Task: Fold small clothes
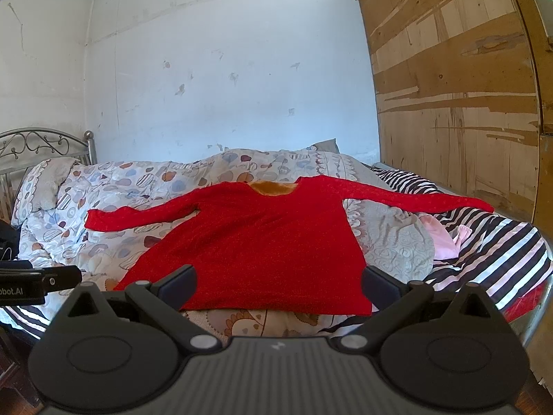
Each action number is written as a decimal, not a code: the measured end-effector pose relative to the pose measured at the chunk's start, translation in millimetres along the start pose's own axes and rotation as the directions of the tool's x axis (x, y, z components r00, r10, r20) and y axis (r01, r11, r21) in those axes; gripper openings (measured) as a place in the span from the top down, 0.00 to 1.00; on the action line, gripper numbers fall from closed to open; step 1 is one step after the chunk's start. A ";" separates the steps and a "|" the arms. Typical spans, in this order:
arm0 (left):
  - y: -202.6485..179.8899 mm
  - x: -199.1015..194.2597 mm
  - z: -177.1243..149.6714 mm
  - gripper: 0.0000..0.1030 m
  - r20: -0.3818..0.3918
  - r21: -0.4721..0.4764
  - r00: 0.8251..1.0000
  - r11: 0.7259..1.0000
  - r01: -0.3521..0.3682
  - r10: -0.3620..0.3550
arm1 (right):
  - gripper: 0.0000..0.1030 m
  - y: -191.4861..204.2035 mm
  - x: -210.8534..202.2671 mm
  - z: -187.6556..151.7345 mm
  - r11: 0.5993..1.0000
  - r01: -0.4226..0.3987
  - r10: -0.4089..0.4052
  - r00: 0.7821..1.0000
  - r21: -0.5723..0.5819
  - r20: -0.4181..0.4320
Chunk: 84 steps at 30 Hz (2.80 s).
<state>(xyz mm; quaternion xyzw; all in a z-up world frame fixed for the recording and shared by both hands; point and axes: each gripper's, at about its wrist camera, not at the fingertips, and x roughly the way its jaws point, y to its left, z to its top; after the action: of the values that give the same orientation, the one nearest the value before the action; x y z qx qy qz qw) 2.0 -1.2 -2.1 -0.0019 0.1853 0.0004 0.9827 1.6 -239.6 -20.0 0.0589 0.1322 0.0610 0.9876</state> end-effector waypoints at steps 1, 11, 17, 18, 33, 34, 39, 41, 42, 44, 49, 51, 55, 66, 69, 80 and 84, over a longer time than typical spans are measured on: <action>0.4 1.3 -0.3 0.01 -0.001 0.000 1.000 1.000 0.000 0.000 | 0.00 0.5 0.1 -0.2 1.000 0.000 0.000 1.000 -0.001 0.000; 0.2 1.2 -0.1 0.01 -0.002 -0.001 1.000 1.000 0.000 0.000 | 0.00 0.3 0.1 -0.4 1.000 0.000 0.000 1.000 0.000 -0.001; 0.3 1.2 -0.2 0.01 -0.002 -0.001 1.000 1.000 0.000 0.000 | 0.00 1.6 0.8 -0.9 1.000 -0.002 0.002 1.000 0.001 -0.002; 0.2 1.8 -0.3 0.01 -0.002 -0.001 1.000 1.000 0.000 0.000 | 0.00 1.6 0.8 -0.8 1.000 -0.002 0.002 1.000 0.001 -0.002; 0.2 1.9 -0.8 0.01 -0.004 -0.002 1.000 1.000 0.000 0.000 | 0.00 1.0 1.5 -0.9 1.000 -0.002 0.002 1.000 0.001 -0.004; 0.3 1.9 -0.9 0.01 -0.004 -0.002 1.000 1.000 0.000 0.000 | 0.00 1.0 1.6 -0.9 1.000 -0.002 0.002 1.000 0.001 -0.005; -0.3 1.2 -1.3 0.01 -0.005 -0.002 1.000 1.000 0.000 0.000 | 0.00 3.2 2.9 -2.2 1.000 -0.003 0.003 1.000 0.001 -0.008; -2.6 3.6 -11.1 0.01 -0.009 -0.001 1.000 1.000 0.002 -0.002 | 0.00 4.0 3.0 -3.0 1.000 -0.003 0.003 1.000 0.003 -0.010; -3.1 3.8 -12.6 0.01 -0.010 -0.002 1.000 1.000 0.002 -0.002 | 0.00 4.8 3.0 -3.9 1.000 -0.005 0.005 1.000 0.004 -0.011; -3.2 5.1 -13.9 0.01 -0.015 -0.002 1.000 1.000 0.003 -0.003 | 0.00 5.8 3.5 -5.4 1.000 -0.006 0.006 1.000 0.005 -0.015; -3.2 10.5 -15.2 0.01 -0.036 -0.003 0.999 1.000 0.005 -0.005 | 0.00 2.1 7.5 -5.8 1.000 -0.009 0.010 0.999 0.017 -0.032; -3.6 14.1 -13.3 0.01 -0.054 -0.003 0.999 1.000 0.001 -0.001 | 0.00 -0.8 9.8 -5.4 1.000 -0.010 0.011 0.999 0.029 -0.041; -2.6 23.4 -8.4 0.01 -0.093 -0.008 0.996 1.000 -0.002 0.001 | 0.00 -5.8 14.6 -5.0 0.998 -0.007 0.011 0.998 0.062 -0.062; -6.9 77.5 29.6 0.01 -0.212 0.016 0.977 1.000 -0.008 0.011 | 0.00 -41.3 68.3 29.7 0.991 0.039 -0.012 0.980 0.129 -0.199; -8.5 99.9 50.1 0.01 -0.224 0.005 0.975 1.000 -0.005 0.006 | 0.00 -57.5 93.4 51.0 0.987 0.094 -0.060 0.969 0.129 -0.240; -43.6 192.2 116.3 0.01 -0.203 0.052 0.979 0.998 0.018 -0.007 | 0.00 -108.2 173.0 103.8 0.972 0.225 -0.204 0.952 0.073 -0.226; -56.1 227.4 130.3 0.01 -0.200 0.064 0.980 0.998 0.021 -0.008 | 0.00 -130.3 199.1 111.8 0.965 0.248 -0.224 0.949 0.088 -0.221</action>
<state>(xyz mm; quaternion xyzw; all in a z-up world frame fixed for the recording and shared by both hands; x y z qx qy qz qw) 261.3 -56.7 36.6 0.0289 0.2829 -0.0131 0.9586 235.9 -352.1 19.3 0.0923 0.2449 -0.0596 0.9633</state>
